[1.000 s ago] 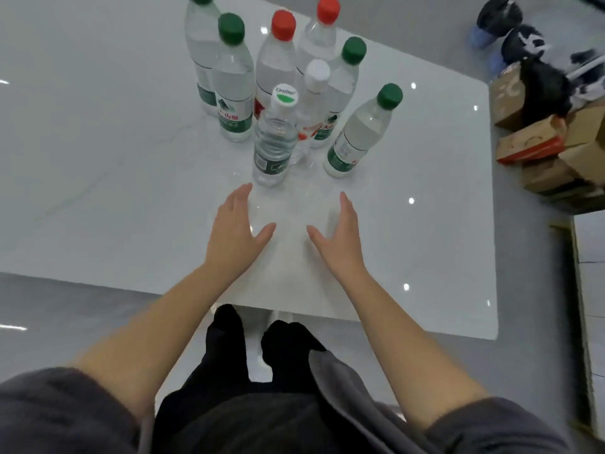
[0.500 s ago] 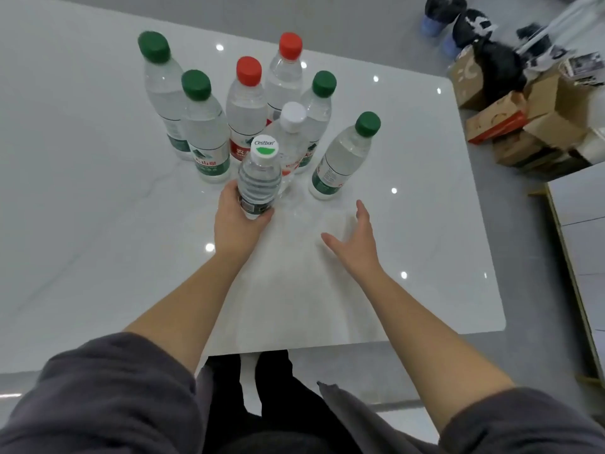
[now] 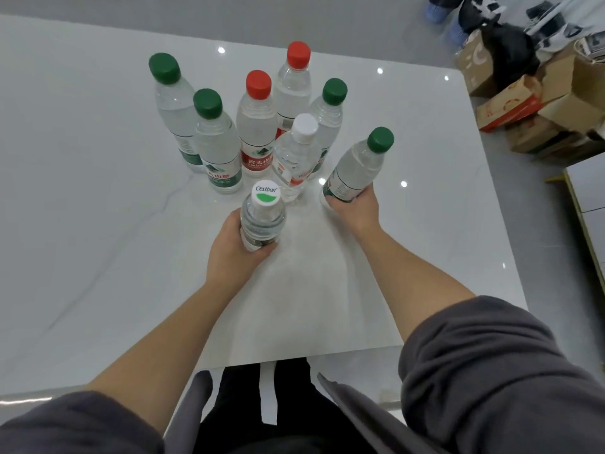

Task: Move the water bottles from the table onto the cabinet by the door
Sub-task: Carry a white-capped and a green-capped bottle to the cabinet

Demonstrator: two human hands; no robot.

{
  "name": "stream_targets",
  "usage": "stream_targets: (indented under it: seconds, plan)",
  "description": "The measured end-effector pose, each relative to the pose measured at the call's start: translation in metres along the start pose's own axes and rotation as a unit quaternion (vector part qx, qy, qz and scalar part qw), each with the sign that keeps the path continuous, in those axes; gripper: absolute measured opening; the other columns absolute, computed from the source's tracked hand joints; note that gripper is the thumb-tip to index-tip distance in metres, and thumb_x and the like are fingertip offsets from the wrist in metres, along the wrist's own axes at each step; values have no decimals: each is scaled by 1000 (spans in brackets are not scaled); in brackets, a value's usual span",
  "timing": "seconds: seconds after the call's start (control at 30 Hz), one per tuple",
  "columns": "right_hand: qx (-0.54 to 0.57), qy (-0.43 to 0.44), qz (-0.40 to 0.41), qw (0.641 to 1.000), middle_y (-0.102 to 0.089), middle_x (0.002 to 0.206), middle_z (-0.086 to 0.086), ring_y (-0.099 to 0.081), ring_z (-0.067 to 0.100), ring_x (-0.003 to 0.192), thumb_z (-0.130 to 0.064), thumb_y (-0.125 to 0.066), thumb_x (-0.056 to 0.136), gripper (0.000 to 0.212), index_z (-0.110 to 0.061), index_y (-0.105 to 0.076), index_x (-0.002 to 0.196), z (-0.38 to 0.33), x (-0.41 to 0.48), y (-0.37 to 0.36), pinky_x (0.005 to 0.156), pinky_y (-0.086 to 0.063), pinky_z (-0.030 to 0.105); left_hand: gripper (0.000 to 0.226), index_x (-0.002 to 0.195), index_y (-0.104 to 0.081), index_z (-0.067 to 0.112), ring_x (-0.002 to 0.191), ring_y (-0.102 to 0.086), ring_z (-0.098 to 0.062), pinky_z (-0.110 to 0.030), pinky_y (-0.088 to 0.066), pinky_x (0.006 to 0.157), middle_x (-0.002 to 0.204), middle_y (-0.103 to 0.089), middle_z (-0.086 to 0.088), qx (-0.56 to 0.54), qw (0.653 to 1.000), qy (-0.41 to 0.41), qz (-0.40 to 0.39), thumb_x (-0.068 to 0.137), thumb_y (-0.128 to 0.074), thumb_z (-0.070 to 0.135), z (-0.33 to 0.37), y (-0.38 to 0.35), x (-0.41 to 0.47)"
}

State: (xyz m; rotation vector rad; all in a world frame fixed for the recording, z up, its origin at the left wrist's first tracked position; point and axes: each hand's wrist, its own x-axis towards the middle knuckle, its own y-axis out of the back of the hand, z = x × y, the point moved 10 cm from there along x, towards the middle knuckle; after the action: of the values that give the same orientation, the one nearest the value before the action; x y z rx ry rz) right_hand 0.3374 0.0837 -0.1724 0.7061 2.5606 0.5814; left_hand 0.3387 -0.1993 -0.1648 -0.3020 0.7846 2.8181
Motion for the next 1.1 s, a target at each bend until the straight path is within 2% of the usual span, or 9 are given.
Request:
stream_targets:
  seconds: [0.1,0.3,0.43,0.53,0.63,0.7,0.8,1.0,1.1]
  plan:
    - [-30,-20,-22,999,-65,111,-14,-63,7,99,-30,-84,69,65,-22,-53,125,22,-25,3,83,-49,23,71,132,-46,22,114,-55,-15,-25,-40,89,127,-57,6,-1,1000,-6,-15,72,-82,31,0,-1,1]
    - [-5,-61,-17,998,-68,96,-17,-64,-5,90,-25,-84,70,47,-18,-63,111,67,-106,14,75,-47,16,72,133,-46,22,113,-55,-13,-26,-42,91,128,-57,5,0,998,-29,-54,72,-83,31,-3,-4,-5]
    - [14,-89,-3,996,-72,98,-13,-67,4,92,-42,-84,65,48,-25,-66,106,93,-144,14,78,-52,22,73,133,-45,23,108,-52,-4,-24,-41,91,127,-56,10,-10,996,-36,-79,71,-83,30,-9,-9,-21]
    - [19,-100,22,995,-71,102,-13,-67,3,95,-49,-83,61,58,-25,-64,110,105,-159,11,82,-54,24,75,133,-44,24,109,-54,-6,-26,-43,92,124,-55,14,-14,995,-46,-91,70,-84,28,-14,-11,-30]
    - [34,-101,60,993,-70,109,-12,-65,2,100,-48,-85,61,66,-23,-60,118,111,-164,8,86,-53,22,82,137,-38,25,106,-52,-3,-23,-40,91,119,-51,21,-17,993,-37,-107,69,-85,24,-17,-16,-28]
    - [44,-97,82,991,-68,109,-11,-64,1,99,-42,-85,62,66,-22,-58,119,110,-167,6,81,-50,13,82,137,-40,22,106,-51,-2,-21,-38,90,123,-53,18,4,992,-37,-121,68,-85,27,-19,-23,-24]
    - [62,-103,110,987,-69,104,-10,-63,-3,93,-32,-85,67,56,-19,-60,115,109,-170,3,73,-45,4,76,132,-51,17,110,-58,-11,-19,-39,87,123,-62,7,45,989,-37,-133,67,-84,36,-26,-32,-17]
    - [90,-117,127,981,-70,103,-10,-65,-2,93,-30,-86,69,53,-19,-62,115,115,-178,5,74,-47,7,69,127,-56,15,102,-60,-10,-23,-45,88,114,-65,6,25,988,-42,-147,67,-86,30,-23,-35,-25]
    - [111,-123,139,976,-69,108,-7,-65,1,98,-27,-86,70,56,-17,-61,119,119,-193,15,78,-48,10,69,127,-55,16,95,-60,4,-11,-45,82,107,-64,13,8,981,-42,-190,66,-87,25,-15,-49,-44]
